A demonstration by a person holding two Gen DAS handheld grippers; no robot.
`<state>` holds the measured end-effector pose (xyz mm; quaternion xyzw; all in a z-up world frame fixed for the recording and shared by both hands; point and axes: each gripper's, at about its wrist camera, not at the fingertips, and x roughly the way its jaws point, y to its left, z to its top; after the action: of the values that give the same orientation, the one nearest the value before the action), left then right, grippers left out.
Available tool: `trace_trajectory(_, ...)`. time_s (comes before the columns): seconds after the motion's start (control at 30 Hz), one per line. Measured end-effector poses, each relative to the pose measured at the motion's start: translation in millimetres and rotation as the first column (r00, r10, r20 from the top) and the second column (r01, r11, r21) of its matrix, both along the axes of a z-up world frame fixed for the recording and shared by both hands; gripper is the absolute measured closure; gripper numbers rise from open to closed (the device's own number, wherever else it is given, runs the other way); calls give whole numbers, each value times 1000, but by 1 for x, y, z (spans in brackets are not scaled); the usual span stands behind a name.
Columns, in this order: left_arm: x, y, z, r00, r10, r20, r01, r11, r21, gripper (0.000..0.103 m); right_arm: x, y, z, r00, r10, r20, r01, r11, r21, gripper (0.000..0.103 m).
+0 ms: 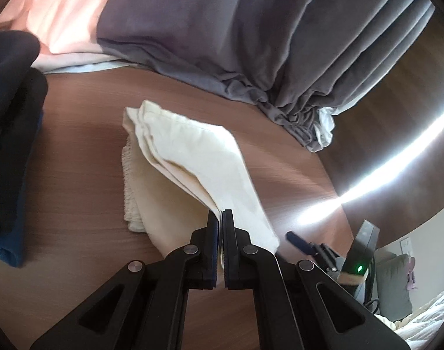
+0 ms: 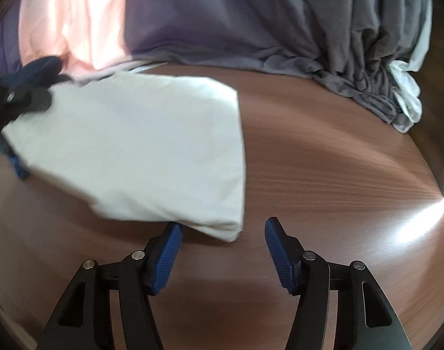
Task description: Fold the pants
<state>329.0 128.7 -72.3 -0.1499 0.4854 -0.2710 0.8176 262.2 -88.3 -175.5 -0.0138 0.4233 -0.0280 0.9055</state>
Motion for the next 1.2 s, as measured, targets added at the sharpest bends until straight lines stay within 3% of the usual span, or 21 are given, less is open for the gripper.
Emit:
trace_trajectory(0.27,8,16,-34,996,46,-73,-38,994,103,98,2,-12,4,995,-102,11,102,994,-43,44)
trace_trajectory(0.33,10,15,-35,996,40,-82,-32,995,98,98,0,-16,6,992,-123,18,123,991,-48,44)
trace_trajectory(0.53,17,-1,2,1000,6,-19,-5,1000,23,98,-6,-1,12,1000,-20,4,20,999,-33,44)
trace_trajectory(0.7,24,-14,28,999,-17,51,17,1000,14,98,-7,12,11,999,47,9,-47,999,-18,34)
trace_trajectory(0.9,18,-2,36,998,12,59,-13,1000,21,98,7,10,9,998,-4,66,6,1000,-21,34)
trace_trajectory(1.07,19,10,16,997,77,25,-79,992,98,98,9,5,11,993,-74,95,78,996,-43,34)
trace_trajectory(1.2,22,21,-15,992,111,-57,-102,985,141,98,4,2,15,985,-123,123,132,989,-67,34)
